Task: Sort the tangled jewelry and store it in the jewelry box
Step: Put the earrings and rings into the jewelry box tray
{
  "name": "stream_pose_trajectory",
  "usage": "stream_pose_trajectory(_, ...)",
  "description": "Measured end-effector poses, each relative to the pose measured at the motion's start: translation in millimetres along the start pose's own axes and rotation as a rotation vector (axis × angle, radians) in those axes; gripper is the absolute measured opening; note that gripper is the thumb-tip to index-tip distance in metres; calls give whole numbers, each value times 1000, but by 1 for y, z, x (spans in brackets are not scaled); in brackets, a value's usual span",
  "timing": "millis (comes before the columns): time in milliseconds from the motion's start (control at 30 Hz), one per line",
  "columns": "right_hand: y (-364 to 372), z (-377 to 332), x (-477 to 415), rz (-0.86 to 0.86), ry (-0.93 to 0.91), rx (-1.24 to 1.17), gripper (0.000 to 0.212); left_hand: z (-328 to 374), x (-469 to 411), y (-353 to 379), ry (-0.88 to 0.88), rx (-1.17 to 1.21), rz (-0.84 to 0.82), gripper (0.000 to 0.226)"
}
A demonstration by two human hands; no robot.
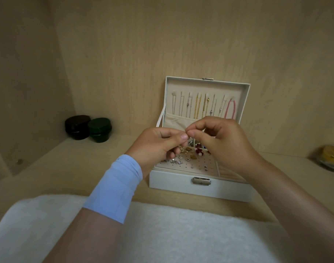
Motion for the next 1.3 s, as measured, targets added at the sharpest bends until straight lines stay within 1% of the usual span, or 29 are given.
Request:
stream_pose_trajectory(67, 1, 3, 3, -13, -30, 70, 4, 1, 0, -6, 11, -84, 28, 10)
stream_pose_trajectory(133, 7, 8, 8, -78, -50, 159, 4, 3, -1, -15, 31, -148, 73, 11)
stream_pose_trajectory(233, 23, 15, 17, -230, -113, 434, 6, 4, -2, -24, 38, -136, 87, 18)
stream_pose_trajectory(300, 29, 15, 21, -284, -144, 535, 9, 4, -1, -25, 38, -147, 78, 20)
stream_pose_trajectory(400, 34, 9, 24, -294, -216, 604, 8, 4, -1, -23, 42, -134, 53, 18)
stream_pose_trajectory(500, 33, 4, 25, -251, -246, 614, 6, 4, -1, -21, 57, -123, 38, 17)
stream_pose_trajectory(600, 34, 1, 26, -268, -271, 619, 4, 4, 0, -23, 63, -110, 52, 17)
stream_pose_trajectory(667, 37, 1, 27, -323, -265, 609, 5, 2, 0, -22, 48, -68, 45, 16)
stream_pose_trajectory(767, 37, 10, 25, -411, -184, 568, 12, 0, -1, -20, 33, -20, 43, 15)
stream_pose_trajectory(800, 33, 13, 22, -386, -149, 533, 13, -1, -1, -19, 33, -17, 45, 15)
stream_pose_trajectory(833, 26, 14, 17, -322, -105, 474, 11, -2, -1, -18, 34, -14, 44, 15)
stream_pose_trajectory(900, 10, 15, 7, -172, -10, 274, 10, -2, -1, -14, 35, -4, 28, 17)
stream_pose_trajectory(933, 7, 14, 5, -139, 24, 160, 13, -1, -1, -12, 36, -4, 17, 20)
stream_pose_trajectory(967, 8, 12, 4, -144, 42, 62, 15, -1, -1, -10, 41, -12, 11, 22)
stream_pose_trajectory(1033, 12, 6, 6, -183, 53, -57, 17, 0, 0, -7, 55, -53, 7, 25)
stream_pose_trajectory(1167, 7, 14, 4, -147, 110, -106, 16, 4, 0, -3, 85, -120, -15, 26)
stream_pose_trajectory(1300, 7, 14, 4, -170, 98, -124, 10, 13, 4, -3, 101, -190, 11, 28)
Point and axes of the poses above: each hand's wrist, its own x-axis away from the middle knuckle, its own y-axis out of the palm, z = x × y, the point moved 9 cm from there along -x, towards the middle knuckle, and after that the axes turned 6 degrees about z, right-handed, at the moved point
